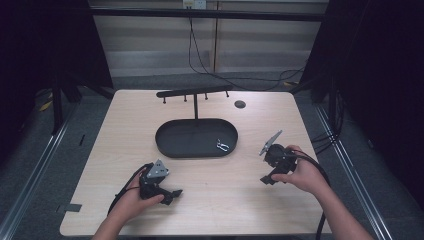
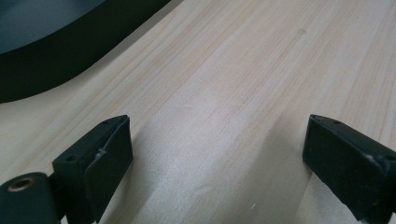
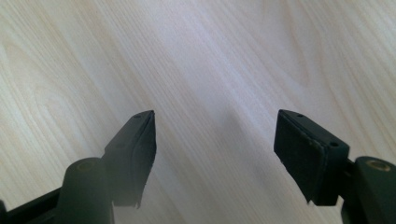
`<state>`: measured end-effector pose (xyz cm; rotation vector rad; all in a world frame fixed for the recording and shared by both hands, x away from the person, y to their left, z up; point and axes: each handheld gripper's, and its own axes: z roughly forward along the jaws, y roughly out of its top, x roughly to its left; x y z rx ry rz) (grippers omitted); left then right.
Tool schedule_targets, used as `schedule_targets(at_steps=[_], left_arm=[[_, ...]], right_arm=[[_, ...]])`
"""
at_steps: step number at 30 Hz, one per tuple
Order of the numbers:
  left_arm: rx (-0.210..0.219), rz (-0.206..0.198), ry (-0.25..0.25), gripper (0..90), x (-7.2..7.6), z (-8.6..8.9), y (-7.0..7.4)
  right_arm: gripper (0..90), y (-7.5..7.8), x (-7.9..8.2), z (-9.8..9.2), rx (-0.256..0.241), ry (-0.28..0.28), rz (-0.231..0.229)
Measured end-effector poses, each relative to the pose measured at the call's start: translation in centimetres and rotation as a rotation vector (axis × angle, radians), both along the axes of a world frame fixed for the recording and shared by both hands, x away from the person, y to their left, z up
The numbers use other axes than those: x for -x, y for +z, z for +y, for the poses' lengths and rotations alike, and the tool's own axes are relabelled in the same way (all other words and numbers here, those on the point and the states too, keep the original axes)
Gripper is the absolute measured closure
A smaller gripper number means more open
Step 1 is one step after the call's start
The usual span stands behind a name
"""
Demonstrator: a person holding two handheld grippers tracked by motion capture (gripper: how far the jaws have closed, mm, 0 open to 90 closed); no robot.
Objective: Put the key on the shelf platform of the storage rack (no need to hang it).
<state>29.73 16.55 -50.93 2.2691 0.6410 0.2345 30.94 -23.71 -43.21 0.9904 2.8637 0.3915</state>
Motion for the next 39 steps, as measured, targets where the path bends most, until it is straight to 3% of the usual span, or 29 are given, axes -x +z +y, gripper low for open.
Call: schedule_targets(at_steps=[39], left_arm=[[0.000, 0.002, -0.002, 8.1, 0.0, 0.0, 0.0]], right_arm=[[29.7, -1.4, 2.4, -4.0, -0.026, -0.064, 0.008]])
